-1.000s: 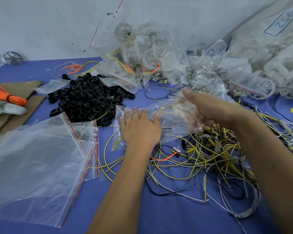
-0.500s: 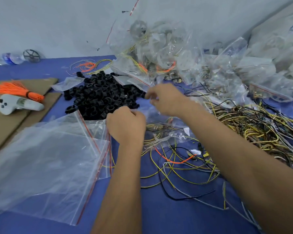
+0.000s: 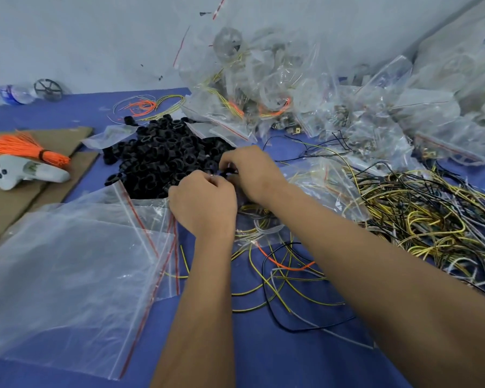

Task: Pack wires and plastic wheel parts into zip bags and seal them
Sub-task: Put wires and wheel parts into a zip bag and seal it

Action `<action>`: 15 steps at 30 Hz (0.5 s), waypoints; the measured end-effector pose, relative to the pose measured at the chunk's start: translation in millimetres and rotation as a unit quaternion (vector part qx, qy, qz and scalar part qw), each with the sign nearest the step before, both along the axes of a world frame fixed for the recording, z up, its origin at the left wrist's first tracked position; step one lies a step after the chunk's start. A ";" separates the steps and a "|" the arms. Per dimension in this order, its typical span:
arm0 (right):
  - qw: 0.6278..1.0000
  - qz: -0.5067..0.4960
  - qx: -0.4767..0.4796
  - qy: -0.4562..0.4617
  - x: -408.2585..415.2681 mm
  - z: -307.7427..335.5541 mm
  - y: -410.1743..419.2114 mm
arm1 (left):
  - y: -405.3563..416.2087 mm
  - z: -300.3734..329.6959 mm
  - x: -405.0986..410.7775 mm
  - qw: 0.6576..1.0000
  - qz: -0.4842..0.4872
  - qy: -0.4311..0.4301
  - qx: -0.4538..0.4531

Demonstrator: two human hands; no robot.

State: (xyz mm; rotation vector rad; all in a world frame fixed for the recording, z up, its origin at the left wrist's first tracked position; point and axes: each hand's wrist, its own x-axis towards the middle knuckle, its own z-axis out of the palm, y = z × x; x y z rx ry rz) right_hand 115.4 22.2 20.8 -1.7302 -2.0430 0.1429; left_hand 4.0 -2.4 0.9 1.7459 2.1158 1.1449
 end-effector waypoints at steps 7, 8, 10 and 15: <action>0.959 -0.141 0.158 0.189 67.3 35.4 -45.2 | -8.5 3.1 21.5 0.995 -0.067 -0.011 0.079; 0.946 -0.153 0.165 0.233 78.8 36.9 -57.6 | -13.4 3.8 29.6 0.991 -0.093 0.002 0.097; 0.917 -0.165 0.171 0.320 97.5 37.1 -82.0 | -23.9 3.4 46.4 0.978 -0.148 0.051 0.137; 0.881 -0.185 0.193 0.390 123.1 32.1 -114.5 | -35.8 -1.0 73.6 0.881 -0.435 0.040 0.183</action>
